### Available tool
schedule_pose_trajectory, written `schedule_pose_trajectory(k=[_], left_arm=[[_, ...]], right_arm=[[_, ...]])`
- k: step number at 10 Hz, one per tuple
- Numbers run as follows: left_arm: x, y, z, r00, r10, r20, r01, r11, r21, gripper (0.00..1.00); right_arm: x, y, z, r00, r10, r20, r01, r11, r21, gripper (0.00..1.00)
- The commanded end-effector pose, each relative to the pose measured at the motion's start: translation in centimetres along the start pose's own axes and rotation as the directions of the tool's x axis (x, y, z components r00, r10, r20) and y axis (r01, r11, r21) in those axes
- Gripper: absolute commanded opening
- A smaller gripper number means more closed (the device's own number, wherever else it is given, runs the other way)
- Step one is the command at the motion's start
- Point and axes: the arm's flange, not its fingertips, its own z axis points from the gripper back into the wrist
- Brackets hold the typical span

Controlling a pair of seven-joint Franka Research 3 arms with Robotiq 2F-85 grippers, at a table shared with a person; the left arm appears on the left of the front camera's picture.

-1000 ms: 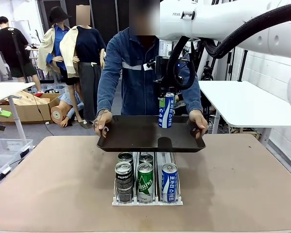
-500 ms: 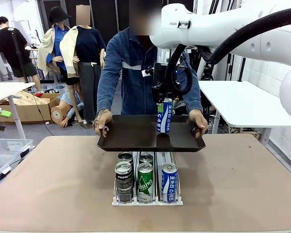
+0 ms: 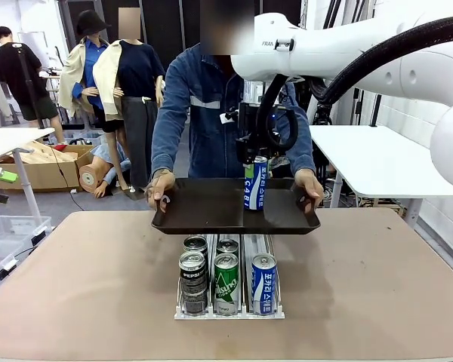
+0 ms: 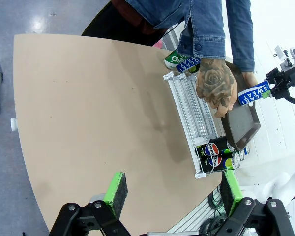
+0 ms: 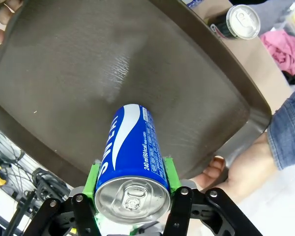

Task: Retrieve and hand over the desired beverage to the person.
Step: Place the picked can on the Handle tray extended by the person.

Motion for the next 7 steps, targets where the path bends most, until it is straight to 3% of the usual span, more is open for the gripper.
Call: schedule_pose_trajectory(k=[1, 4, 7], left_arm=[[-0.10, -0.07, 0.19, 1.000, -0.004, 0.004, 0.004, 1.000, -0.004, 1.00], [-0.10, -0.07, 0.19, 1.000, -0.004, 0.004, 0.004, 1.000, -0.004, 1.00], [-0.10, -0.07, 0.19, 1.000, -0.004, 0.004, 0.004, 1.000, -0.004, 1.00]], right_arm=[[0.35, 0.01, 0.58, 1.000, 0.024, 0.007, -0.023, 1.000, -0.003, 0.38], [0.15, -0.01, 0.97, 1.000, 0.023, 0.000, -0.023, 1.000, -0.009, 0.97], [-0.16, 0.10, 1.54, 1.000, 0.026, -0.003, -0.026, 0.999, -0.020, 1.00]])
